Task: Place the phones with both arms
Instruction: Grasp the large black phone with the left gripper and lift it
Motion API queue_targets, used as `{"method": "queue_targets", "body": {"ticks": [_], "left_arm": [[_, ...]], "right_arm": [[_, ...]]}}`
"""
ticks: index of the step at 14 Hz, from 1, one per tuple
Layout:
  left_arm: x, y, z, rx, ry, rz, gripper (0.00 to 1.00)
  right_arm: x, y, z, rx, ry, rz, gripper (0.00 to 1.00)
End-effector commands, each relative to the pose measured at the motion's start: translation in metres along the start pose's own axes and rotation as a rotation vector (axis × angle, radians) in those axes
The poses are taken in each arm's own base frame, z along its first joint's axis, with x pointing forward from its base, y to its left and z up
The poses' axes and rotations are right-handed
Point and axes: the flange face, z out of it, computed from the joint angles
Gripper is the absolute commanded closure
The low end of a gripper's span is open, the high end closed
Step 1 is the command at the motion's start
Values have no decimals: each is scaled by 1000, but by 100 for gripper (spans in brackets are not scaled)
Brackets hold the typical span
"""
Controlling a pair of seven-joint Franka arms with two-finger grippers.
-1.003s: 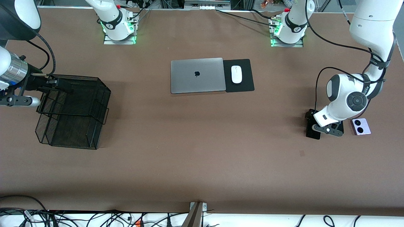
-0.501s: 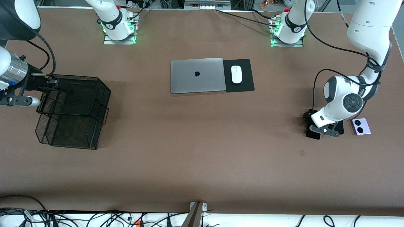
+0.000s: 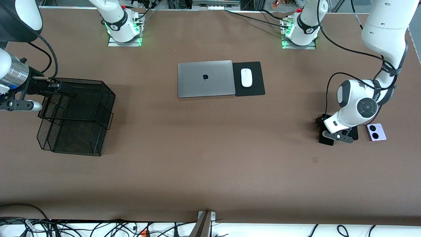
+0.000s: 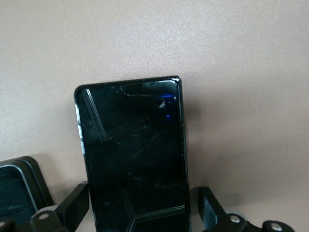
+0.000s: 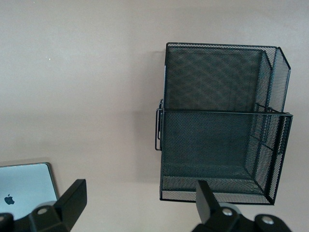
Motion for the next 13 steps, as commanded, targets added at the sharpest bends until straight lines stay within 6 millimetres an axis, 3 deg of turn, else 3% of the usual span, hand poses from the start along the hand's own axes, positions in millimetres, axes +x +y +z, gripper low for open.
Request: {"method": "queue_targets", "body": {"ticks": [1,4,7,11,13], "left_arm": [[5,-1,10,1,2,-6,5],[8,-2,11,4,12,-16,23],[9,-2,10,4,14,-19,54],[18,-1,0,12,25,-27,60],[26,-5,-16,12,0,-29,60]], "right_arm": [[0,0,-2,16,7,5,0],[0,0,-2,16,7,5,0],[0,0,-3,16,9,5,0],[0,0,-2,16,7,5,0],[0,0,-3,16,9,5,0]]}}
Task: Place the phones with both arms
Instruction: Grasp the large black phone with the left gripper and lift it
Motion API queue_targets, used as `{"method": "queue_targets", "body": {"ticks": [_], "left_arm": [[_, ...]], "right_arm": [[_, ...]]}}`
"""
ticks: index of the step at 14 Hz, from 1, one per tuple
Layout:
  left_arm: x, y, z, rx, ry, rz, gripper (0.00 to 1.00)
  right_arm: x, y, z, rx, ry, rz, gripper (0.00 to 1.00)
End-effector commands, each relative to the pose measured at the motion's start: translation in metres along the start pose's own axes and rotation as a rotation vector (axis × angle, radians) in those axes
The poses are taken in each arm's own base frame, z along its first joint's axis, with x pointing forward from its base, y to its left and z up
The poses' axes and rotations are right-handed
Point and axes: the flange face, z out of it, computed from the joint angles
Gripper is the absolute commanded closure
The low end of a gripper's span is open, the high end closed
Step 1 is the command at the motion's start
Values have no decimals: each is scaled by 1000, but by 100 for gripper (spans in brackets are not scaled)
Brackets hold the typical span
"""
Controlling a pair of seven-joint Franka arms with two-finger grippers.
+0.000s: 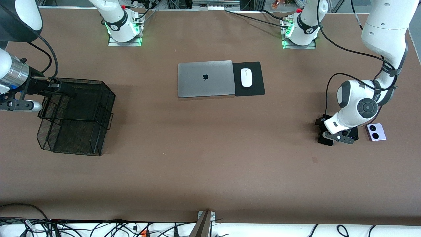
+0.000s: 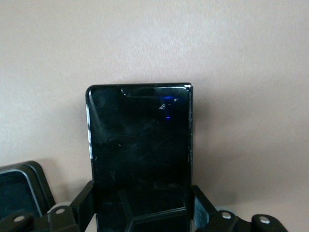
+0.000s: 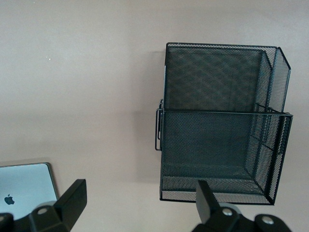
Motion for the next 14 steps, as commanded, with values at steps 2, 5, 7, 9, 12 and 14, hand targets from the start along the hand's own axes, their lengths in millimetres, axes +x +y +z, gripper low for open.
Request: {"method": "queue_targets", "body": {"ticks": [2,5,7,9,12,14], "left_arm": [[35,-5,-48,4,-48,-5,60],[53,-2,-88,2,-72,-28,61],[60,3,-98,0,-74,-48,62],[65,11,-102,1,-64,-99,63],[81,59,-103,15,-55,-172,64],[94,95,-107,24,-41,-229,64]], "right_arm": [[0,-1,-2,18,7,4,0],[0,-1,-3,18,8,5,0],[0,-1,-3,18,8,5,0],[0,-1,-1,18,5,4,0],[0,-1,-2,18,7,4,0],[0,-2,-2,21,6,4,0]]}}
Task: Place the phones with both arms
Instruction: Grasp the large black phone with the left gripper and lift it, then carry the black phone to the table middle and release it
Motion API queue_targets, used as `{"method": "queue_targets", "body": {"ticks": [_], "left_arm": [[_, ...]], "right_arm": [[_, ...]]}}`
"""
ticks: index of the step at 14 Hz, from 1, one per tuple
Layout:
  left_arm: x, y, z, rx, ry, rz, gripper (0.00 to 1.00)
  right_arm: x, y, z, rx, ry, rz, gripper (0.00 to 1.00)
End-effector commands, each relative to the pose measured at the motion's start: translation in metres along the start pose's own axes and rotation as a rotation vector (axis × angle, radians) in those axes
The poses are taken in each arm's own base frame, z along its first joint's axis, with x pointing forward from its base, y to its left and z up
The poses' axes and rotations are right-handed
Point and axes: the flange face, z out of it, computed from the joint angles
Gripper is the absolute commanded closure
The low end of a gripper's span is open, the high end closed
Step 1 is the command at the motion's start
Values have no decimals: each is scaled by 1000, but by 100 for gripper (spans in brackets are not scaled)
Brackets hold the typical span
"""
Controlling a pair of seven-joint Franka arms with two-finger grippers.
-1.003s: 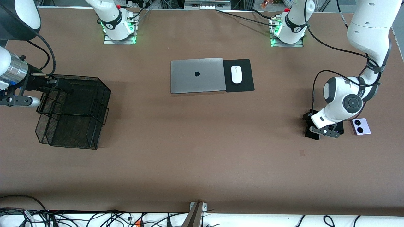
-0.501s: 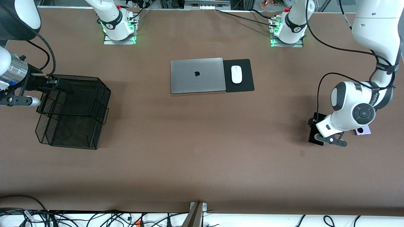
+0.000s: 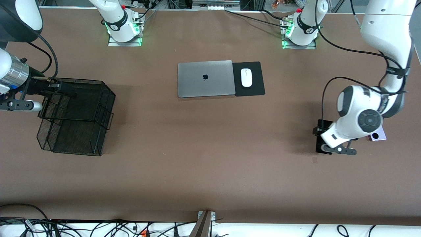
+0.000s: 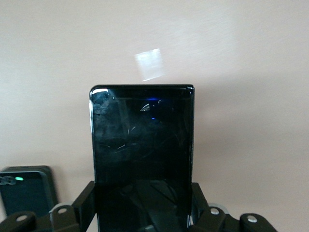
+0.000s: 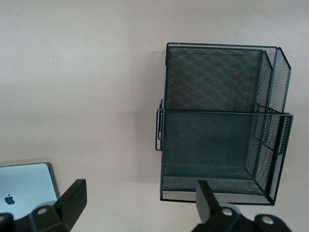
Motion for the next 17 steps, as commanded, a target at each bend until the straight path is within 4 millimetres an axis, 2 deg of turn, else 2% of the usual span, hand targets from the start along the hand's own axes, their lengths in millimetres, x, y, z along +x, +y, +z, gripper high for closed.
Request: {"method": "queue_targets", "body": {"ticks": [1,3,6,8,12,13,15,17], "left_arm": [[10,57,-12,20,19,-77,64],[15,98,-14,22,32,-123,64],[25,182,-12,12,59,-176,65],[24,227,-9,-4,65,-198,65],[11,290,11,0,51,-208,67],[11,304,12,-4,57,-206,67],[10,347,11,-49,63,-197,67],[14,376,5,-95,72,-210,67]], "right_arm": [[0,-1,-2,19,6,5,0],[0,-1,-1,19,5,5,0],[0,-1,-1,19,3,5,0],[0,-1,-1,19,3,5,0],[0,0,-1,19,3,5,0],[0,-1,-1,19,3,5,0],[0,-1,-1,19,3,5,0],[0,-1,-1,19,3,5,0]]}}
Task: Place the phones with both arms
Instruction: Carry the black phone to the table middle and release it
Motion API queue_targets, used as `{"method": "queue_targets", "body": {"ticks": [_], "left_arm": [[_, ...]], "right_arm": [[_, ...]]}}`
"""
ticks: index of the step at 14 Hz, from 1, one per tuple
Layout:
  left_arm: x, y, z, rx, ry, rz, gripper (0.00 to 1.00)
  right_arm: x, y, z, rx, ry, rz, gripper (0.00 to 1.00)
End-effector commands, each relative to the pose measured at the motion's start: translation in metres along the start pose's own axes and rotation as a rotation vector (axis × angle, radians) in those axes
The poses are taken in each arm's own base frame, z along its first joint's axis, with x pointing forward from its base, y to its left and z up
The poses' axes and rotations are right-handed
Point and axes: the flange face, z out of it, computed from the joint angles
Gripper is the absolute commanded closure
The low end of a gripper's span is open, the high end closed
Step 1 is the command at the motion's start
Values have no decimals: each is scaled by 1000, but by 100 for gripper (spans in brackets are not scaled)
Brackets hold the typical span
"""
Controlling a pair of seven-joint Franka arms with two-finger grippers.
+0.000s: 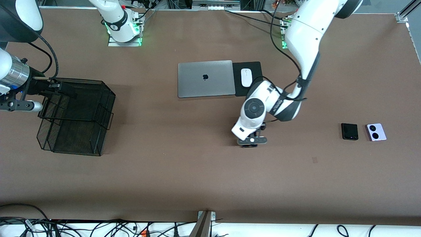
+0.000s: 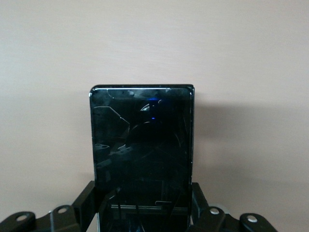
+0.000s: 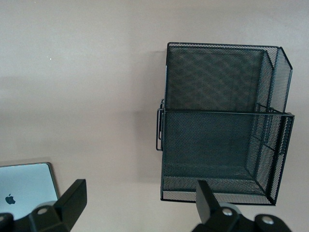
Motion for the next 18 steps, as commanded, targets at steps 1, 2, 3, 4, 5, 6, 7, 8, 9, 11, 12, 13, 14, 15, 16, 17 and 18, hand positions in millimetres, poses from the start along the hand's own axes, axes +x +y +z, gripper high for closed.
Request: {"method": "queue_targets", "body": {"ticks": [1,2,3,4,5,6,7,8,9,11,12,13,14,15,16,17,18], "left_arm": [[3,45,-11,-56,21,-27,67],[3,56,-13,-73,28,-39,68],[7,68,-18,-95,47,-59,69],[11,78,-18,-112,61,-89,70],[11,92,-20,-130,77,-110,69],[12,97,-19,-138,83,-127,69],[12,101,-19,-147,89,-138,69],[7,110,-22,-164,103,-143,69],[3,117,-22,-176,112,-148,70],[-13,138,-18,-190,134,-129,70],[-20,146,-19,-190,138,-116,70],[-25,150,-20,-189,142,-107,70],[-26,152,-20,-186,145,-100,70],[-32,159,-24,-189,155,-77,70],[-40,167,-23,-188,160,-54,70],[-41,170,-22,-195,169,-34,70],[-45,174,-16,-199,172,-17,70]], "right_arm": [[-1,-1,-2,18,5,5,0],[-1,-1,-2,18,5,5,0],[0,-1,-2,18,6,5,0],[0,-1,-2,18,6,5,0],[-1,-1,-2,18,5,3,0],[0,-1,-2,18,6,3,0],[-1,-1,-2,18,5,3,0],[0,-1,-1,18,5,5,0],[0,-1,-1,18,3,4,0],[0,-1,-1,18,3,4,0],[0,0,-1,18,3,7,0],[0,-1,-1,18,3,4,0],[-1,-1,-2,18,5,3,0],[-1,-1,-2,18,5,3,0],[-1,-1,-2,18,5,3,0],[-1,0,-2,18,5,5,0],[-1,0,-2,18,5,5,0]]}}
